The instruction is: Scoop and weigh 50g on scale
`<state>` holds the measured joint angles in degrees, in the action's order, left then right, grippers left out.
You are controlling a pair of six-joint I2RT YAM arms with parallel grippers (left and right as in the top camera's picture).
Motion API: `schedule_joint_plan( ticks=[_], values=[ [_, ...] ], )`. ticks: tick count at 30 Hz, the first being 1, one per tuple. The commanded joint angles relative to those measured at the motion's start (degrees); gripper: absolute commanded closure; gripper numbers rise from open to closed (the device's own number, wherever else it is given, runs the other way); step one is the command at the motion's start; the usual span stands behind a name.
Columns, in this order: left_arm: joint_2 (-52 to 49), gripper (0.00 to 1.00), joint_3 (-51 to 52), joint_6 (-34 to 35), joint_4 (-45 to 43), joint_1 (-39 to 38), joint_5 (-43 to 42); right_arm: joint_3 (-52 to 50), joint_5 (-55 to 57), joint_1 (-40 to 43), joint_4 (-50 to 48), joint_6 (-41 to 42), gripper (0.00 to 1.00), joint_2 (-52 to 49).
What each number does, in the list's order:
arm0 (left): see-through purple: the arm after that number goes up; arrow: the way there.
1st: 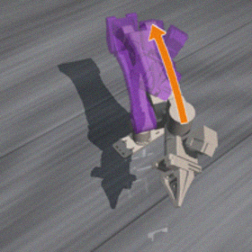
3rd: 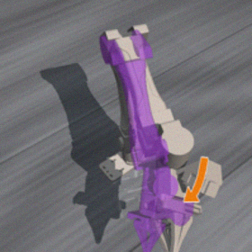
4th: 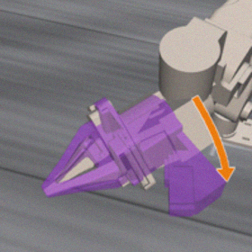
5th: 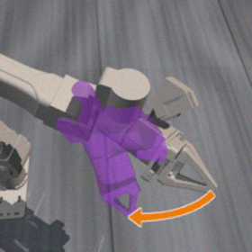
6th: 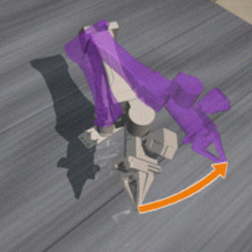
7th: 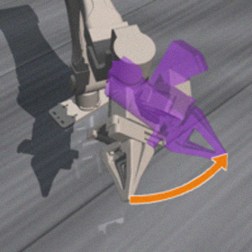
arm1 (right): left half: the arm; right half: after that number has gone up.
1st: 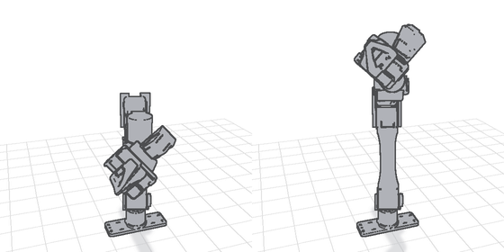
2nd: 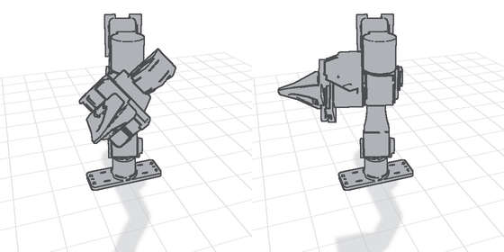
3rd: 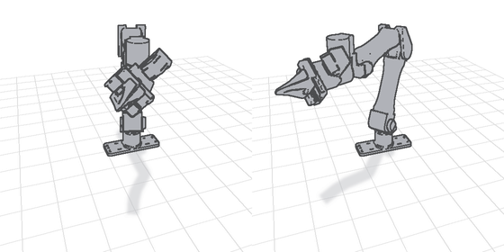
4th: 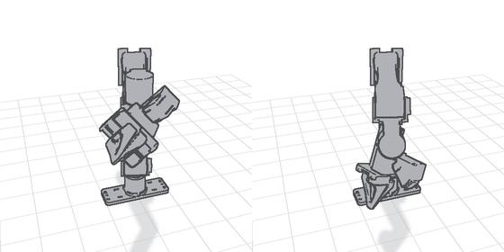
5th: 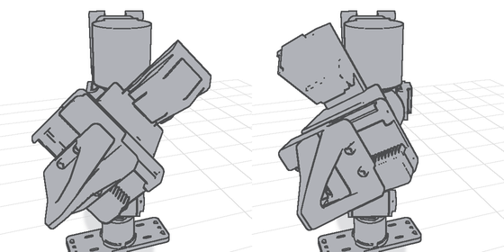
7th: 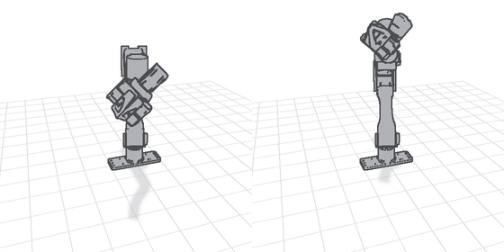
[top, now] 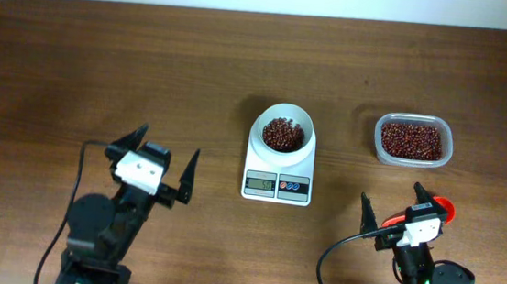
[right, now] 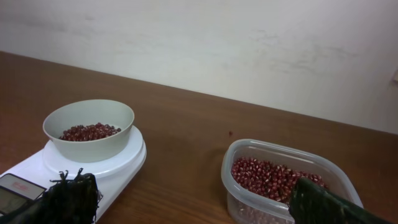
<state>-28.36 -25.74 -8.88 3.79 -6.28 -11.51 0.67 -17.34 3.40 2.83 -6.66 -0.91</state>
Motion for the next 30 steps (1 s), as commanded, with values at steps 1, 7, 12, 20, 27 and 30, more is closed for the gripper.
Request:
schedule_joint_plan(
  ticks=[1,7,12,20,27,30],
  values=[
    [8.1,0.01,5.6,8.5,-0.8,3.7,0.8,-0.3,0.5,0.4,0.3,-0.4,0.01,0.4],
    [25.0,0.01,17.0,8.9,-4.3,4.1,3.9,-0.3,0.5,0.4,0.3,-0.4,0.01,0.4],
    [28.1,0.01,21.9,9.4,-7.4,3.7,7.0,-0.3,0.5,0.4,0.3,-0.4,0.01,0.4],
    [28.1,0.01,25.3,9.4,-6.5,3.7,11.0,-0.3,0.5,0.4,0.3,-0.4,0.01,0.4],
    [28.1,0.01,25.3,9.3,1.0,3.7,11.0,-0.3,0.5,0.4,0.3,-0.4,0.01,0.4],
    [28.1,0.01,25.3,9.3,1.0,3.7,10.9,-0.3,0.5,0.4,0.3,-0.4,0.01,0.4]
  ],
)
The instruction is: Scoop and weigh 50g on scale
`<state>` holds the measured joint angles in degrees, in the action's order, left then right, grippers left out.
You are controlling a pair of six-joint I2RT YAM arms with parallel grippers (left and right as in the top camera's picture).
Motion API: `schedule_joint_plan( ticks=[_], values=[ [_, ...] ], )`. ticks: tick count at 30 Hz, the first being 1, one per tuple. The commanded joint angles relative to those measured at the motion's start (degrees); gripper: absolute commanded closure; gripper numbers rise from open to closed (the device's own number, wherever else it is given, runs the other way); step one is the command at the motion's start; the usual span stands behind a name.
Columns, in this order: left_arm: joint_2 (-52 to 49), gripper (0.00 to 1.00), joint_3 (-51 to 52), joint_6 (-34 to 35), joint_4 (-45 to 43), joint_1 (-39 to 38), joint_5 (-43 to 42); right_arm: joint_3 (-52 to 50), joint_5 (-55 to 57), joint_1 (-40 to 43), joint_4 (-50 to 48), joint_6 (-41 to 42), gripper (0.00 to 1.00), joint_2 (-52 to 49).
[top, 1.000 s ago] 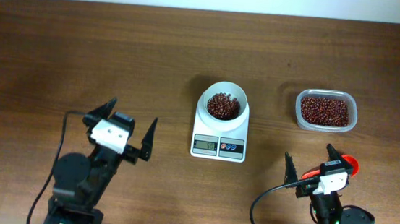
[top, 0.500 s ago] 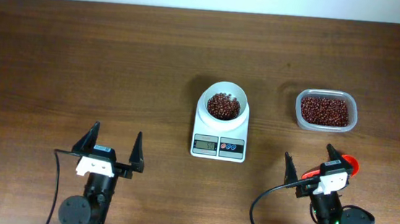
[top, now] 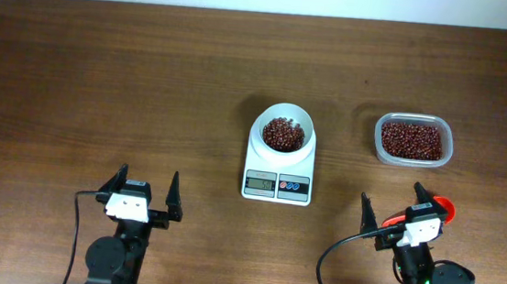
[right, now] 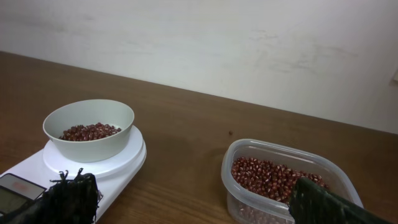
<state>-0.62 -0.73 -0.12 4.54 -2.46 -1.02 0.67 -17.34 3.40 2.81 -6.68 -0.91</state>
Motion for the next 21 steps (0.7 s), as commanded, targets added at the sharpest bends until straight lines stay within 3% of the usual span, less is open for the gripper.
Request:
schedule_joint_plan(
  ticks=[1,21],
  values=[
    [0.4,0.01,0.3,0.5,0.3,-0.2,0.4,-0.3,0.5,0.4,0.3,-0.4,0.01,0.4],
    [0.3,0.01,0.2,0.6,0.3,0.0,0.9,-0.3,0.5,0.4,0.3,-0.3,0.01,0.4]
  ],
)
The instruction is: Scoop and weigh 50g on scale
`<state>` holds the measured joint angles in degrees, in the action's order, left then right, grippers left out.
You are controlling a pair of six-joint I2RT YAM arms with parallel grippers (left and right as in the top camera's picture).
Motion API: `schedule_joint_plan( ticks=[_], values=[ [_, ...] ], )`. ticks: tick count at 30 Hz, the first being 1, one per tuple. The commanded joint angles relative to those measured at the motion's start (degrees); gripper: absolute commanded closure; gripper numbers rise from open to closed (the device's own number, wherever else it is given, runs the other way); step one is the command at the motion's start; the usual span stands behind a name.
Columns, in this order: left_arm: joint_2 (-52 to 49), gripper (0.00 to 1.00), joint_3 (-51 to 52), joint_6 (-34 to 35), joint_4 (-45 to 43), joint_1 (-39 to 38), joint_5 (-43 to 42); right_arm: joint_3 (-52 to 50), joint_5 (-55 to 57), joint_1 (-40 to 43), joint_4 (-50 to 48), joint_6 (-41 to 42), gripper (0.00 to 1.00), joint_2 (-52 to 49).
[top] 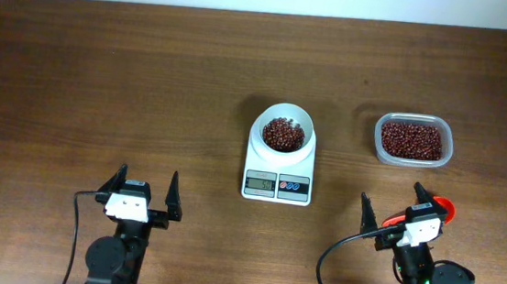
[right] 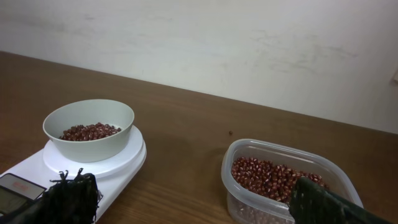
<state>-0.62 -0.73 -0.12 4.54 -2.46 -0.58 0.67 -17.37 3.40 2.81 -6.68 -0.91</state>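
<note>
A white scale (top: pixel 278 170) stands mid-table with a pale bowl (top: pixel 282 131) of red beans on it; the wrist view shows the same bowl (right: pixel 89 129) on the scale (right: pixel 118 163). A clear tub (top: pixel 412 140) of red beans sits to the right, also seen as the tub (right: pixel 283 180) close ahead. My right gripper (top: pixel 390 207) rests open near the front edge, its dark fingers (right: pixel 71 198) wide apart with nothing between them. An orange-red scoop (top: pixel 443 210) lies beside it. My left gripper (top: pixel 147 189) stands open and empty at the front left.
The wooden table (top: pixel 102 83) ends in a pale wall (right: pixel 199 50) behind. Black cables (top: pixel 330 268) trail from both arm bases at the front edge.
At first my left gripper was raised and tilted at the front left, open. By the following moment it had drawn back lower toward its base, still open, and it stays there now. The right gripper, scale, bowl and tub have not moved.
</note>
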Motion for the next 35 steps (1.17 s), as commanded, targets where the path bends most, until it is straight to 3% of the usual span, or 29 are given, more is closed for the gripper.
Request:
schedule_joint_plan(
  ticks=[1,35],
  values=[
    [0.3,0.01,0.2,0.6,0.3,0.0,0.4,-0.3,0.5,0.4,0.3,-0.4,0.01,0.4],
    [0.3,0.01,0.2,0.6,0.3,0.0,0.4,-0.3,0.5,0.4,0.3,-0.4,0.01,0.4]
  ],
)
